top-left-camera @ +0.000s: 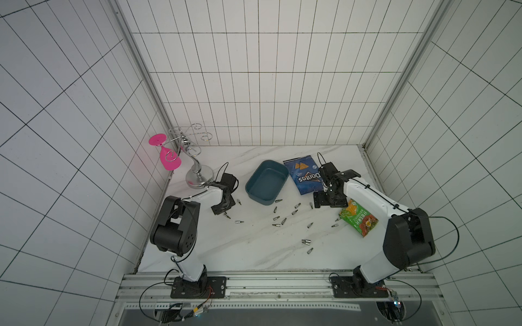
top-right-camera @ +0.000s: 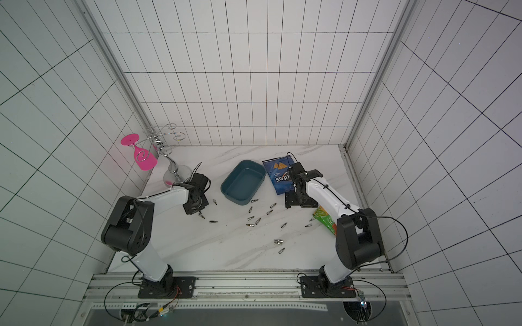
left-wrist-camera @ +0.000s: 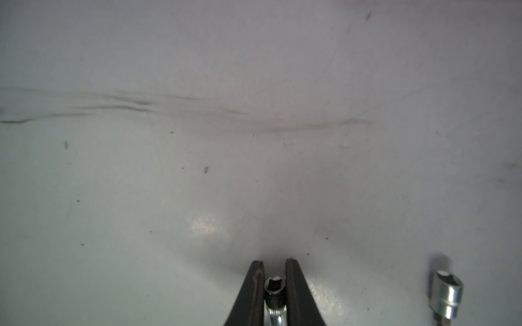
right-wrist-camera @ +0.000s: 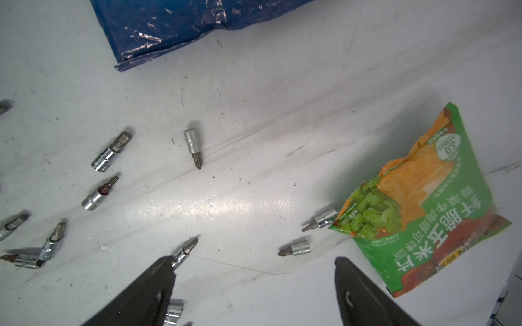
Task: Put the bit on the desktop into the storage box
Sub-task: Pick up the screwdriver bit from the center of the board.
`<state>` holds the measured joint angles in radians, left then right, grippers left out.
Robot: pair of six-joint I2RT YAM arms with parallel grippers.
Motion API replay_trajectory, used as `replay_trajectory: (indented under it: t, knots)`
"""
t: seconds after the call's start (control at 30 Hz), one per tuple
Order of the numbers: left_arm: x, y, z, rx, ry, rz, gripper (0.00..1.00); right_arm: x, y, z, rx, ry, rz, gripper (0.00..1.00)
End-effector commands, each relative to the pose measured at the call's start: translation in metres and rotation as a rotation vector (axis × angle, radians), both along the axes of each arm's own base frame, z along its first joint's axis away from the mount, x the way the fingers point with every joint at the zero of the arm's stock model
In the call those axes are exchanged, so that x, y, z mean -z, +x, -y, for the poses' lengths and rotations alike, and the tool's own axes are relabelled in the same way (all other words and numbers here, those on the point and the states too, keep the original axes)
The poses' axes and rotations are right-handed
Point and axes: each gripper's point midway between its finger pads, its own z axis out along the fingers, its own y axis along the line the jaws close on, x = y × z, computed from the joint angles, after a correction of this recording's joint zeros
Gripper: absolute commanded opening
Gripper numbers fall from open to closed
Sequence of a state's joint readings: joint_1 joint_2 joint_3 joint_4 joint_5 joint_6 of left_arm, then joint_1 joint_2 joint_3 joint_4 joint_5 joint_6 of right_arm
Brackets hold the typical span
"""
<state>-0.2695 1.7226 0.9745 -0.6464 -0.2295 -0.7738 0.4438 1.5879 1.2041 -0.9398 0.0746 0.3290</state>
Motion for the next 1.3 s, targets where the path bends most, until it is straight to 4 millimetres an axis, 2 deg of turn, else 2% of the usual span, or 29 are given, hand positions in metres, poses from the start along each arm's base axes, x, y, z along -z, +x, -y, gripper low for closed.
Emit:
replay_trajectory:
  t: [0.0, 0.1, 0.17, 0.33, 0.57, 0.77, 0.97, 1.13, 1.27]
  knots:
    - [0.015, -0.002, 0.010, 0.021, -0.033, -0.032, 0.14, 0.000, 0.004, 0.001, 0.005, 0.000, -0.014, 0.91]
    - [0.015, -0.001, 0.011, 0.022, -0.039, -0.028, 0.09, 0.002, 0.006, 0.000, 0.002, 0.000, -0.017, 0.91]
    - [0.015, 0.000, 0.012, 0.021, -0.045, -0.026, 0.00, 0.004, 0.007, -0.001, 0.002, 0.000, -0.020, 0.91]
    - [0.011, 0.003, 0.014, 0.028, -0.056, -0.011, 0.00, 0.007, 0.013, -0.007, -0.005, 0.016, -0.028, 0.89]
    - [-0.012, 0.011, 0.016, 0.049, -0.056, 0.028, 0.00, 0.017, 0.019, -0.013, -0.014, 0.021, -0.051, 0.88]
    - [-0.047, 0.024, 0.016, 0.079, -0.043, 0.075, 0.00, 0.019, 0.018, -0.013, -0.014, 0.021, -0.055, 0.88]
    - [-0.091, 0.030, 0.017, 0.091, -0.011, 0.156, 0.00, 0.024, 0.020, -0.016, -0.015, 0.033, -0.061, 0.88]
    - [-0.122, 0.039, 0.030, 0.124, -0.037, 0.226, 0.00, 0.028, 0.024, -0.020, -0.020, 0.044, -0.062, 0.87]
    - [-0.136, 0.054, 0.053, 0.182, -0.069, 0.260, 0.00, 0.027, 0.029, -0.024, -0.027, 0.055, -0.049, 0.87]
